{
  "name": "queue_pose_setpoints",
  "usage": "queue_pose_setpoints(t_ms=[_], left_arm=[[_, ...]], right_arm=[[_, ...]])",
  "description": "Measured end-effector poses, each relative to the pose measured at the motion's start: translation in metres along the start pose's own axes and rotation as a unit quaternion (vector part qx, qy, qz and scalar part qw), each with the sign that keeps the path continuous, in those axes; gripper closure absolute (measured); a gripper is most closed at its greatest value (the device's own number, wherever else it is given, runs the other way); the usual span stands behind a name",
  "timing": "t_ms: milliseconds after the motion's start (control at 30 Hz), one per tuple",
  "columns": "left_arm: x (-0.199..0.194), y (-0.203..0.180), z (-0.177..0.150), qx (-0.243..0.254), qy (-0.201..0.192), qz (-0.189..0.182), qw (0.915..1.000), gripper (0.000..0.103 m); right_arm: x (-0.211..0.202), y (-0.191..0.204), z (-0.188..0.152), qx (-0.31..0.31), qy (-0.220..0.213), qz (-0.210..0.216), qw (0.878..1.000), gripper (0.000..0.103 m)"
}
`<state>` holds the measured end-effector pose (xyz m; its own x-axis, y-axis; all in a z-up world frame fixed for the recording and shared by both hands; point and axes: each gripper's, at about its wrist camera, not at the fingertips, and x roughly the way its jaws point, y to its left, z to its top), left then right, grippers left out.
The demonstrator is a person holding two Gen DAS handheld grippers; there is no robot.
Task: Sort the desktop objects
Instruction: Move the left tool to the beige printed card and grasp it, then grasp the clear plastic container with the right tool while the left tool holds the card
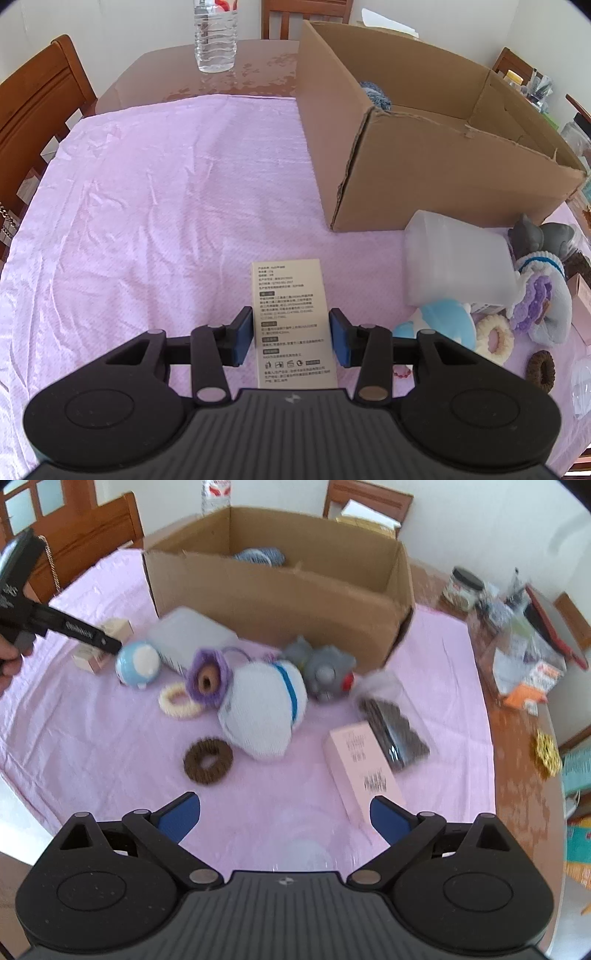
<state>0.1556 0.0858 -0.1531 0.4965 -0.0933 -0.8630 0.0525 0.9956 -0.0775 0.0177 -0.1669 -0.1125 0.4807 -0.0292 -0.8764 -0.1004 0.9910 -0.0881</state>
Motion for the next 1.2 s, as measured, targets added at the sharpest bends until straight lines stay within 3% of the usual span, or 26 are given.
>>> queue_pose_setpoints(t_ms=[400, 500, 600, 700, 900, 1200], left_arm=[[0.001, 0.002, 0.0, -0.002, 0.001, -0.004, 1.0, 0.06], [0.001, 0.001, 0.0, -0.005, 0.002, -0.003, 1.0, 0.06], [0.0, 0.0, -0.001, 0.0, 0.001, 0.0, 1.0, 0.06], [0.001, -0.001, 0.0, 0.001, 0.003, 0.001, 1.0, 0.06], [0.0, -0.001, 0.001, 0.001, 0.007, 0.0, 1.0, 0.061], [-0.007, 0.0, 0.003, 0.007, 0.004, -0.003, 1.0, 0.062]], right_arm=[[0.018, -0.016, -0.02, 0.021, 0.032, 0.002, 0.999, 0.006], [0.023, -0.022, -0.02, 0.039, 0.046, -0.009, 0.998, 0.007], [0.024, -0.028, -0.023, 0.068, 0.053, 0.013, 0.996, 0.007], [0.031, -0.029, -0.023, 0.087, 0.063, 0.008, 0.994, 0.007], [0.038, -0.027, -0.022, 0.099, 0.078, 0.001, 0.992, 0.02], [0.034, -0.03, -0.018, 0.093, 0.066, 0.008, 0.993, 0.02]])
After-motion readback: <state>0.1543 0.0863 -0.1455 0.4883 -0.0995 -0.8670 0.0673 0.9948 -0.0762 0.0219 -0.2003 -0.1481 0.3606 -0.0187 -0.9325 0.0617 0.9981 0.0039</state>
